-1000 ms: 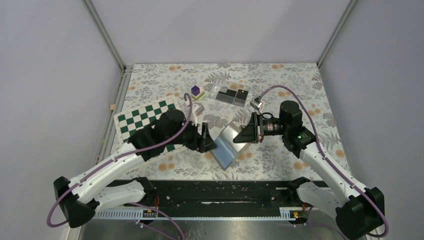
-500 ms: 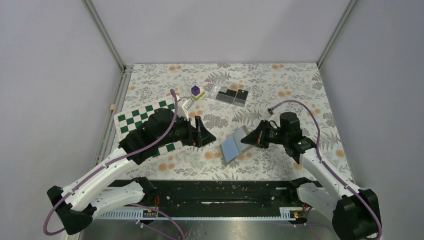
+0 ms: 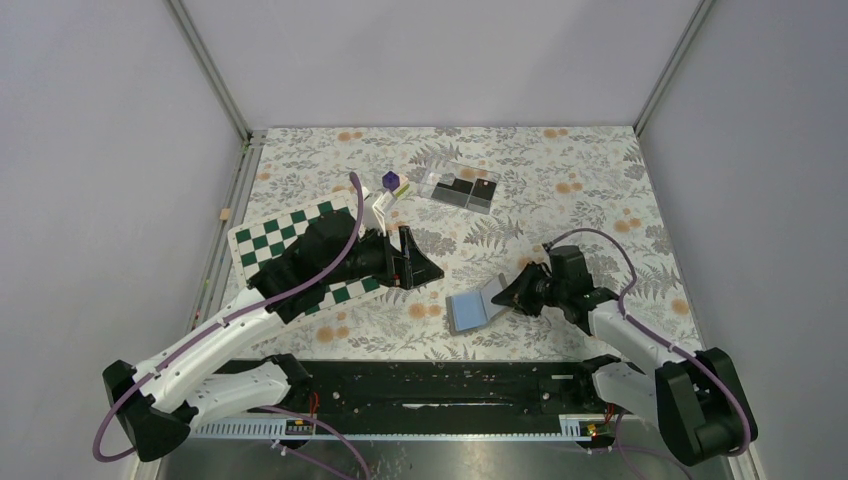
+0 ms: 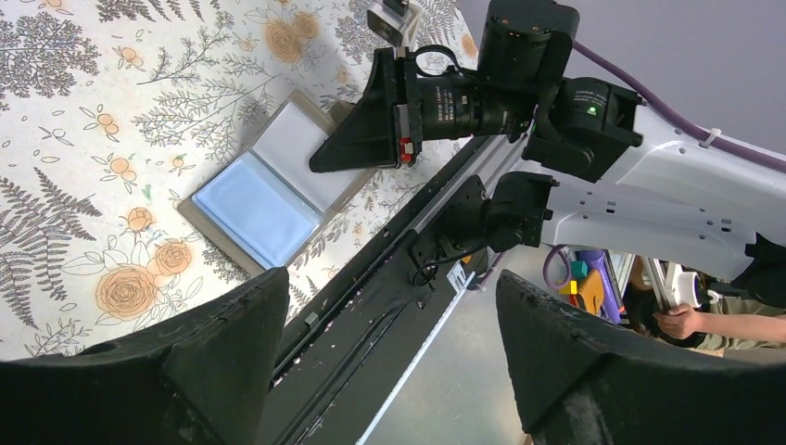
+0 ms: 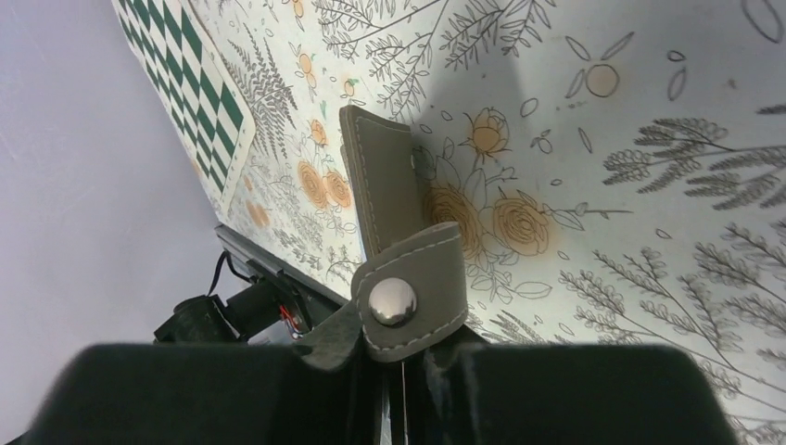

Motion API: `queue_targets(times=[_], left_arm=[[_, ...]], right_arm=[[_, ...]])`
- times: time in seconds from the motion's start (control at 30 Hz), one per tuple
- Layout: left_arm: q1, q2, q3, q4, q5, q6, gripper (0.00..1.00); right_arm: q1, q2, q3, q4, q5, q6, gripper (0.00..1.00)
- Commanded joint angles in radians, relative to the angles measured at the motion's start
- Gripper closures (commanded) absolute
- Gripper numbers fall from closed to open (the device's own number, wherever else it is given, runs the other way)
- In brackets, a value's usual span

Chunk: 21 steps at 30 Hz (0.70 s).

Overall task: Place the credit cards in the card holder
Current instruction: Place the card holder at the center of the board.

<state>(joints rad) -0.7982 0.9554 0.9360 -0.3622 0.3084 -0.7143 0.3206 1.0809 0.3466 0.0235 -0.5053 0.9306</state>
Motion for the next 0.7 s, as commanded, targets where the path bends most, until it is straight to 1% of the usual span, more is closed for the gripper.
queue_targets(times=[0.0,0.03,0.07,0.1,0.13,0.2,0.27,0.33,0.4,0.47,0.57,0.67], left_arm=[[0.004,-0.014,0.010,0.067,0.022,-0.008,0.18],[0.004,-0.013,0.008,0.068,0.024,-0.008,0.18],[0.004,-0.013,0.008,0.068,0.024,-0.008,0.18],[0.004,-0.011,0.007,0.068,0.025,-0.008,0.18],[0.004,-0.011,0.008,0.068,0.026,-0.007,0.17],[0.004,-0.011,0.010,0.068,0.036,-0.003,0.14],[0.004,-0.012,0.014,0.065,0.042,0.002,0.11],[0.004,-0.012,0.021,0.057,0.040,0.006,0.08],[0.004,-0.013,0.026,0.046,0.029,0.010,0.06],[0.004,-0.012,0.026,0.037,0.019,0.012,0.03],[0.004,-0.006,0.025,0.026,0.005,0.012,0.01],[0.006,-0.003,0.025,0.008,-0.026,0.010,0.01]], right_arm=[[-0.003,-0.079,-0.002,-0.111,0.093,-0.021,0.83],[-0.002,-0.092,-0.001,-0.138,0.102,-0.020,0.80],[-0.003,-0.103,-0.005,-0.158,0.111,-0.017,0.68],[-0.003,-0.112,-0.006,-0.181,0.121,-0.014,0.58],[-0.003,-0.117,-0.007,-0.213,0.134,-0.009,0.50],[-0.002,-0.124,-0.003,-0.256,0.146,-0.006,0.42],[-0.003,-0.132,0.014,-0.312,0.164,-0.010,0.32],[-0.003,-0.146,0.044,-0.392,0.218,-0.029,0.21],[-0.003,-0.165,0.078,-0.476,0.266,-0.066,0.15],[-0.003,-0.186,0.121,-0.540,0.318,-0.103,0.10],[-0.002,-0.215,0.184,-0.623,0.390,-0.176,0.07],[-0.003,-0.226,0.252,-0.677,0.414,-0.259,0.07]])
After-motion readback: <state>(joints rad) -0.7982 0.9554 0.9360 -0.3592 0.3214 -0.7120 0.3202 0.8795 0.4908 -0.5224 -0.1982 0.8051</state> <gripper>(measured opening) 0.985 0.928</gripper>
